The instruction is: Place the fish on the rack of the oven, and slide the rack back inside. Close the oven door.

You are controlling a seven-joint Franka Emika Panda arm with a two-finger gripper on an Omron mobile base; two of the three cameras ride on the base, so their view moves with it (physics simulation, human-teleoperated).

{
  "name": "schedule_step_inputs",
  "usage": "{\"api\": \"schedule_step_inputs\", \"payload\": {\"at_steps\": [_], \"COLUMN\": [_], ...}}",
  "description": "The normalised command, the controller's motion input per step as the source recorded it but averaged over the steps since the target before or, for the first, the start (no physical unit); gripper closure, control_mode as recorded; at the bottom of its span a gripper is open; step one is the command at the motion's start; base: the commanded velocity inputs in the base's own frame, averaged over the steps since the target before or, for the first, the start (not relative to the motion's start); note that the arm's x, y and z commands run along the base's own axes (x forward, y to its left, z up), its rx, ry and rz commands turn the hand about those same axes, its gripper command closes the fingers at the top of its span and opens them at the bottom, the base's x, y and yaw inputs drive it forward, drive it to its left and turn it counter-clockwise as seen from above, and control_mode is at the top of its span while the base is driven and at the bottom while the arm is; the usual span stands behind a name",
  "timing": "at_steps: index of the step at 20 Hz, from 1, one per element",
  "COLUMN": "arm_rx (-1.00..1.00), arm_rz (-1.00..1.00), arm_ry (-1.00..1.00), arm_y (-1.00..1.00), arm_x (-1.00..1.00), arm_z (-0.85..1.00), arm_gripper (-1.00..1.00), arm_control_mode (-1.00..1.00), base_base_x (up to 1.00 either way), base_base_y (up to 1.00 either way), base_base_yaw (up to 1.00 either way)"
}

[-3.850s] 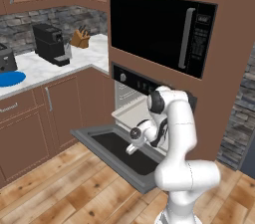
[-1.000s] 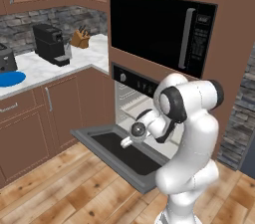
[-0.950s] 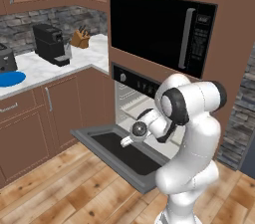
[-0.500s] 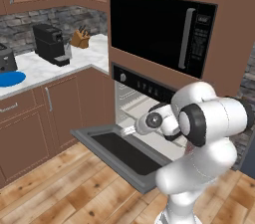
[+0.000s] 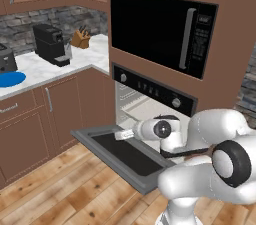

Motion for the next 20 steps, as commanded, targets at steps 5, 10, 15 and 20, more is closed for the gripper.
{"api": "schedule_step_inputs", "payload": {"at_steps": [5,10,15,20], "arm_rx": [0.0,-0.12,-0.23,-0.3], "arm_rz": [0.06,0.01,0.0,-0.1], "arm_ry": [0.12,0.24,0.31,0.17], "arm_y": [0.83,1.0,1.0,0.86], "arm_x": [-0.16,-0.19,-0.43,-0.6], "arm_z": [0.96,0.93,0.71,0.26], "arm_gripper": [-1.0,-1.0,-1.0,-1.0], "arm_control_mode": [-1.0,-1.0,-1.0,-1.0], "base_base_x": [0.0,0.0,0.0,0.0], "base_base_y": [0.0,0.0,0.0,0.0], "base_base_yaw": [0.0,0.0,0.0,0.0]}}
